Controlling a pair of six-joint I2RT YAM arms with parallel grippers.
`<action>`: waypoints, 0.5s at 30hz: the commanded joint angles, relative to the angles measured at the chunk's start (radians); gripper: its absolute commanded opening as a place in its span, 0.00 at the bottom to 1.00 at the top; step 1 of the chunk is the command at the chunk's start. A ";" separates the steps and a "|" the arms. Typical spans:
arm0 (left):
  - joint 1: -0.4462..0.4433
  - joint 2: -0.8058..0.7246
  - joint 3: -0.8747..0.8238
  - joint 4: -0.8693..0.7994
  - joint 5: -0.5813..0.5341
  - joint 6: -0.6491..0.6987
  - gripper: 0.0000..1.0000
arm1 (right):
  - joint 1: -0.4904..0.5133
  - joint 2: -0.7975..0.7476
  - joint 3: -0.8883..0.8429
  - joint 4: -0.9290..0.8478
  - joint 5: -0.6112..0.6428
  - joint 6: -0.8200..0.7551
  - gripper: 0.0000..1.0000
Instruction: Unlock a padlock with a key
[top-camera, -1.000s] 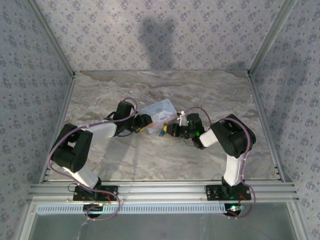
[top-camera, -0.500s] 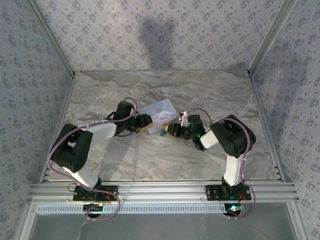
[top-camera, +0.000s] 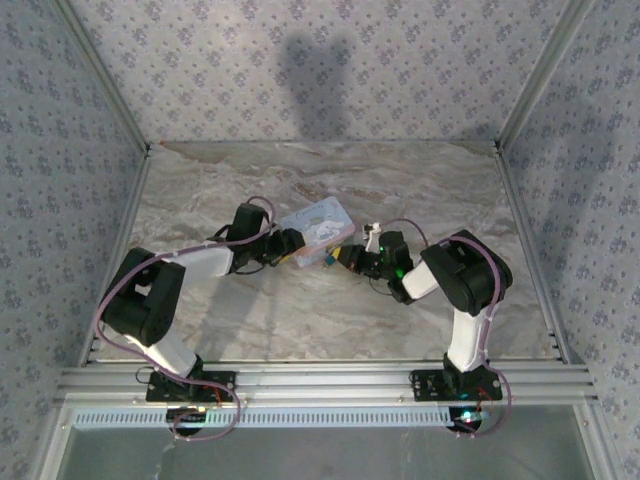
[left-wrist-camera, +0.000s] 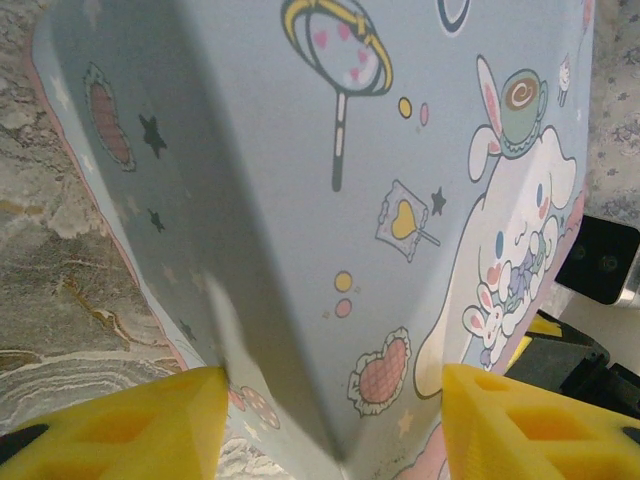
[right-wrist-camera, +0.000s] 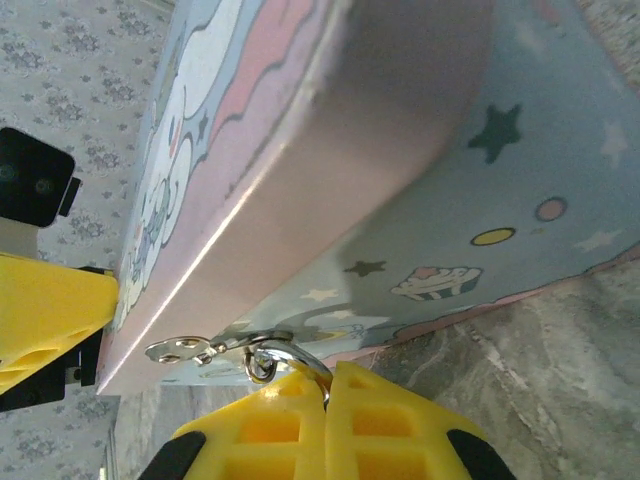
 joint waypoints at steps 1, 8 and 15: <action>-0.017 0.007 -0.035 -0.110 -0.021 0.009 0.57 | -0.009 -0.008 -0.009 0.057 0.047 0.016 0.00; -0.012 -0.002 -0.015 -0.132 -0.035 0.016 0.60 | -0.026 -0.054 -0.046 0.014 0.076 -0.016 0.00; 0.019 -0.038 0.045 -0.170 -0.047 0.035 0.68 | -0.058 -0.189 -0.093 -0.118 0.092 -0.110 0.00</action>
